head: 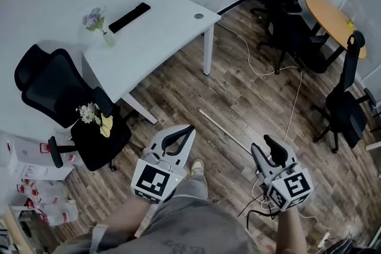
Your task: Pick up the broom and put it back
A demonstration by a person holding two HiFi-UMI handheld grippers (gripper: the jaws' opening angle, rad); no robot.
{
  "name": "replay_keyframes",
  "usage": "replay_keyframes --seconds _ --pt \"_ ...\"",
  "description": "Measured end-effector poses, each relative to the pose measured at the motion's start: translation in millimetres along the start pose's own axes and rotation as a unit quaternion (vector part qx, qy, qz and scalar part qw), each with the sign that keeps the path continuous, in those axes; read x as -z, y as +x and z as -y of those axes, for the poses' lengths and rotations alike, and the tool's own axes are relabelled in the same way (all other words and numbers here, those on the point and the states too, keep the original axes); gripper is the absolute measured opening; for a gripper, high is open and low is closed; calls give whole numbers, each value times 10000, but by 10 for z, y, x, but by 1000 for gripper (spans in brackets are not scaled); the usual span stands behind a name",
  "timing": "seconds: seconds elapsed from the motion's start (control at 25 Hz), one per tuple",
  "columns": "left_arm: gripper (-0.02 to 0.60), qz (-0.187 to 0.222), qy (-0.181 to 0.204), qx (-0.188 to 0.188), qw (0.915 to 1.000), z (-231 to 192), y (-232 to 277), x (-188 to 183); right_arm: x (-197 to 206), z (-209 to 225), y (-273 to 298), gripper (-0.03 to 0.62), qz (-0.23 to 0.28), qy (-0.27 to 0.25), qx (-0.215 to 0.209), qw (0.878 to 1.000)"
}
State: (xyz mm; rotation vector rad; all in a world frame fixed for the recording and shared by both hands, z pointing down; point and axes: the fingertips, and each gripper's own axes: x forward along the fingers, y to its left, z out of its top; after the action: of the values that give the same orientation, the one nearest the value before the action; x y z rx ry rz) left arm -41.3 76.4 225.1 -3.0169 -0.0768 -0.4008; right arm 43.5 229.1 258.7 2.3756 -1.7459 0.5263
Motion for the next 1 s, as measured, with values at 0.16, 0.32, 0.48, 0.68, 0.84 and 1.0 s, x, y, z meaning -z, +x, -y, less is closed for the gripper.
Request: replay_keyframes --seconds 0.16,0.32,0.48,0.68,0.84,1.0 --pt "18 -397 -174 23 9991 -386 333 337 210 241 649 186 -524 168 -68 9985" --pt "18 -757 -373 86 9964 -655 584 711 515 452 1179 193 -1074 242 -106 9939" --pt "18 -1085 -551 52 9926 -830 829 1131 883 607 1585 196 -1571 286 -221 9869" --pt "18 -1569 -784 -119 9844 -989 1086 1667 1440 776 2046 198 -2203 339 -478 9737" --pt "18 -1932 -933 -292 9763 -1156 1311 2059 2008 996 2505 198 -2696 411 -712 9595" --pt "18 -2035 -1209 -658 9693 -1221 1524 2380 2569 1237 2893 198 -3209 205 -1082 9407"
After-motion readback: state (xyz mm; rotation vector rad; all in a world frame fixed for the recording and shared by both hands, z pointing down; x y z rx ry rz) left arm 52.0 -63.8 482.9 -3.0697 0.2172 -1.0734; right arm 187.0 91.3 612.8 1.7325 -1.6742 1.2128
